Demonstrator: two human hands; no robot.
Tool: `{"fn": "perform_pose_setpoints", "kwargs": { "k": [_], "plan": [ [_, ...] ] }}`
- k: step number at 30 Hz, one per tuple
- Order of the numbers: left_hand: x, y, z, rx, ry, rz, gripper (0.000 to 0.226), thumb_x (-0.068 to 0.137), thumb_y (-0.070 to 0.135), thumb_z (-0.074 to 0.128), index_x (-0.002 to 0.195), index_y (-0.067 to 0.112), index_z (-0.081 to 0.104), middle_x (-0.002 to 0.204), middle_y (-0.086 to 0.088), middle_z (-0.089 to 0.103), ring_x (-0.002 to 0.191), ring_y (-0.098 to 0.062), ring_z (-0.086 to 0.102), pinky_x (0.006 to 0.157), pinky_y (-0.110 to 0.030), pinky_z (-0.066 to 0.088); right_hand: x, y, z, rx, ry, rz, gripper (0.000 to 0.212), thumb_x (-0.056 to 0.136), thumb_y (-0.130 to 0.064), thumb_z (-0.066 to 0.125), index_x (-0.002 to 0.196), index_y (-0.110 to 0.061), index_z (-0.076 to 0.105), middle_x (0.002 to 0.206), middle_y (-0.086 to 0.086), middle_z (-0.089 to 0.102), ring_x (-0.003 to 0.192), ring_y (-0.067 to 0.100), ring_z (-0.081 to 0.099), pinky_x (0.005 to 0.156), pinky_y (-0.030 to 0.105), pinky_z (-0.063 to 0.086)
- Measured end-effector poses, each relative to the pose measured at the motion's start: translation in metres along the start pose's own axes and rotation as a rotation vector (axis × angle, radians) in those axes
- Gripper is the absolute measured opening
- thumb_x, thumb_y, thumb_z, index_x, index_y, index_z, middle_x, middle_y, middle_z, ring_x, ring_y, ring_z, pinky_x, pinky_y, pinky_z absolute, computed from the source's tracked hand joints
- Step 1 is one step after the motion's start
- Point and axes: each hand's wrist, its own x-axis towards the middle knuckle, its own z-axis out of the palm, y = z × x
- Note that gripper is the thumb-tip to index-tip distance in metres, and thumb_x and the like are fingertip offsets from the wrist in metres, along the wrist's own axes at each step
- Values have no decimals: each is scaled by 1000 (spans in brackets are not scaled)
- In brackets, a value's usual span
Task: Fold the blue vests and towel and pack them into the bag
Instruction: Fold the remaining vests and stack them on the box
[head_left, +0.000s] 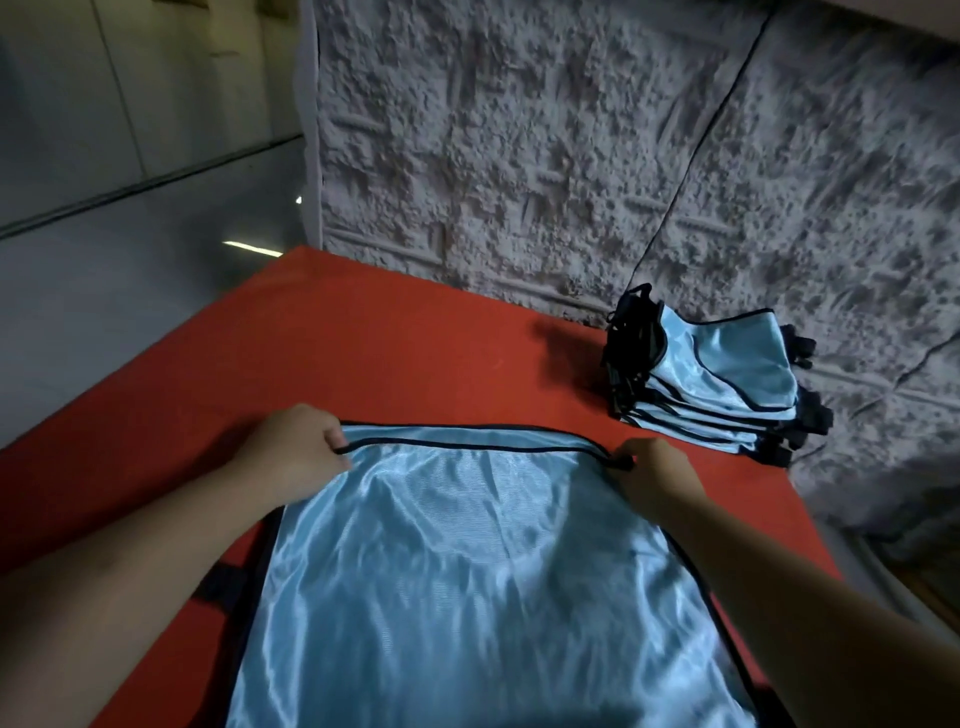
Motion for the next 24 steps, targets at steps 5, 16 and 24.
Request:
{"fn": "perform_pose_setpoints", "kwargs": {
  "k": [5, 16, 24],
  "plan": [
    [-6, -11, -9, -79, -25, 37, 13, 80, 19, 83, 75, 21, 72, 71, 4, 69, 64, -10, 64, 57, -23, 43, 5, -1, 1, -4, -11, -1, 8, 81, -27, 78, 77, -23, 73, 74, 1, 67, 73, 24, 63, 67, 30, 52],
    [8, -18, -9, -182, 171, 120, 16, 84, 15, 78, 73, 21, 69, 61, 5, 66, 53, -6, 58, 51, -21, 39, 35, -11, 7, 139, 173, 41, 8, 85, -15, 64, 80, -16, 71, 73, 6, 62, 81, 34, 65, 67, 31, 42],
    [13, -15, 3, 64, 282, 78, 22, 83, 25, 80, 103, 23, 70, 95, -1, 64, 93, -27, 62, 83, -37, 50, 27, -27, 20, -62, 263, 75, 27, 88, -25, 63, 112, -13, 65, 107, 18, 67, 102, 40, 61, 85, 44, 51]
  ]
}}
